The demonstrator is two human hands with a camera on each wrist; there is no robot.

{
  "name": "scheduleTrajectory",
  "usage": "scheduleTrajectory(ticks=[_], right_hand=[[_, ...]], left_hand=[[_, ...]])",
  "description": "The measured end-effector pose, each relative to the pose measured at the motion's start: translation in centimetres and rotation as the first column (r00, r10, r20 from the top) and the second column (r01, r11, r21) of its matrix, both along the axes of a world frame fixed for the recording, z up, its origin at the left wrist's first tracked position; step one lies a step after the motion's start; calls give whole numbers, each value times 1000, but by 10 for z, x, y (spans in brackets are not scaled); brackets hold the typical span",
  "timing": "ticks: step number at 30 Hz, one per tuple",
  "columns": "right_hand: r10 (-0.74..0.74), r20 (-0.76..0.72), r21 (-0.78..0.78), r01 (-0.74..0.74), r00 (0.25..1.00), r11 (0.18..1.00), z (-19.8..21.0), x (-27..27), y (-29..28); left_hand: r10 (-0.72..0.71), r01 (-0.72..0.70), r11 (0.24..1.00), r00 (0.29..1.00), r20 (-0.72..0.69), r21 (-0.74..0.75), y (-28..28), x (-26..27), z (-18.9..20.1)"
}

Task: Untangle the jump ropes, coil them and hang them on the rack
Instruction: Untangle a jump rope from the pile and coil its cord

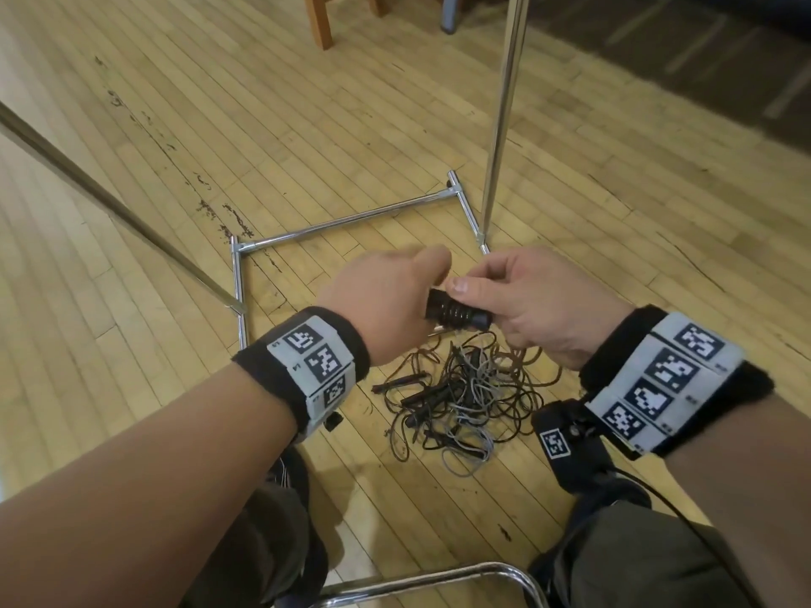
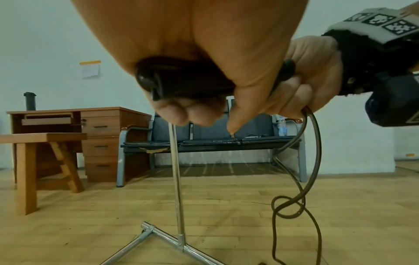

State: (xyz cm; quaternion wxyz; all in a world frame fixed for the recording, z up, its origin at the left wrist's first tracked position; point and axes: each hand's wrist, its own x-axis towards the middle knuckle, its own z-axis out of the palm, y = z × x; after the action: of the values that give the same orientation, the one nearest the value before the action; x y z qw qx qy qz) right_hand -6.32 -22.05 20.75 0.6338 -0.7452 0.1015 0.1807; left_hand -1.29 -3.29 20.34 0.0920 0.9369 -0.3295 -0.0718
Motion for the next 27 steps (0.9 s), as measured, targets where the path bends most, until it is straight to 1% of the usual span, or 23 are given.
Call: scheduleTrajectory(ticks=[1, 2, 3, 4, 5, 6, 7, 8, 9, 10, 11, 14, 16, 17, 19, 21, 22, 24, 26, 27], right_hand=[[-30, 25, -2, 30, 999, 1000, 1, 0, -1], [-64, 41, -5, 65, 997, 998, 1, 0, -2], [-110, 50, -2, 110, 993, 994, 1, 1, -3], [-165, 61, 5, 165, 984, 986, 1, 1, -5], [-223, 85, 5, 223, 971, 975, 0, 3, -6], [-271, 122, -14, 275, 955, 961, 0, 4, -7], [-299, 157, -45, 310, 941, 950, -2, 5, -6], [-305, 180, -77, 323, 935, 943, -2, 6, -2], [-292, 191, -100, 315, 937, 944, -4, 7, 4], [-276, 184, -103, 297, 943, 949, -4, 6, 11], [-264, 169, -85, 281, 949, 956, -6, 6, 18], [-209, 149, -108, 226, 966, 968, -5, 6, 30], [-137, 145, -118, 155, 980, 981, 1, 7, 28], [-80, 152, -153, 103, 985, 983, 5, 6, 25], [65, 157, -248, -25, 986, 969, 12, 5, 18], [208, 154, -376, -137, 966, 916, 17, 3, 13], [253, 158, -446, -160, 955, 881, 18, 3, 11], [290, 173, -571, -144, 941, 808, 18, 2, 9], [299, 186, -647, -113, 936, 754, 17, 2, 8], [305, 189, -664, -107, 933, 740, 16, 2, 7]], left_hand=[[34, -30, 997, 998, 50, -75, 4, 4, -3], [99, -92, 988, 994, 55, -122, 8, 9, -4], [197, -197, 967, 980, -15, -159, 13, 14, -4], [309, -336, 923, 938, -160, -190, 17, 16, -3], [385, -474, 856, 852, -355, -208, 18, 16, 0], [385, -595, 774, 715, -583, -219, 16, 15, 1], [285, -699, 679, 531, -798, -223, 10, 10, 2], [121, -788, 579, 337, -934, -210, 3, 3, 4], [-46, -844, 498, 205, -978, -200, -4, -4, 4], [-160, -872, 445, 149, -976, -206, -10, -10, 4], [-210, -886, 410, 139, -968, -216, -15, -13, 3], [-206, -919, 329, 153, -966, -216, -19, -14, 4], [-188, -928, 316, 143, -972, -198, -15, -10, 8], [-181, -921, 335, 143, -973, -198, -12, -8, 10], [-165, -883, 415, 163, -973, -218, -6, -6, 11], [-136, -831, 494, 216, -967, -256, -2, -4, 11], [-114, -811, 519, 248, -962, -271, -2, -4, 10], [-58, -782, 553, 307, -950, -287, -3, -3, 9], [-18, -763, 570, 361, -933, -306, -5, -2, 8], [-14, -757, 572, 377, -926, -317, -5, -1, 8]])
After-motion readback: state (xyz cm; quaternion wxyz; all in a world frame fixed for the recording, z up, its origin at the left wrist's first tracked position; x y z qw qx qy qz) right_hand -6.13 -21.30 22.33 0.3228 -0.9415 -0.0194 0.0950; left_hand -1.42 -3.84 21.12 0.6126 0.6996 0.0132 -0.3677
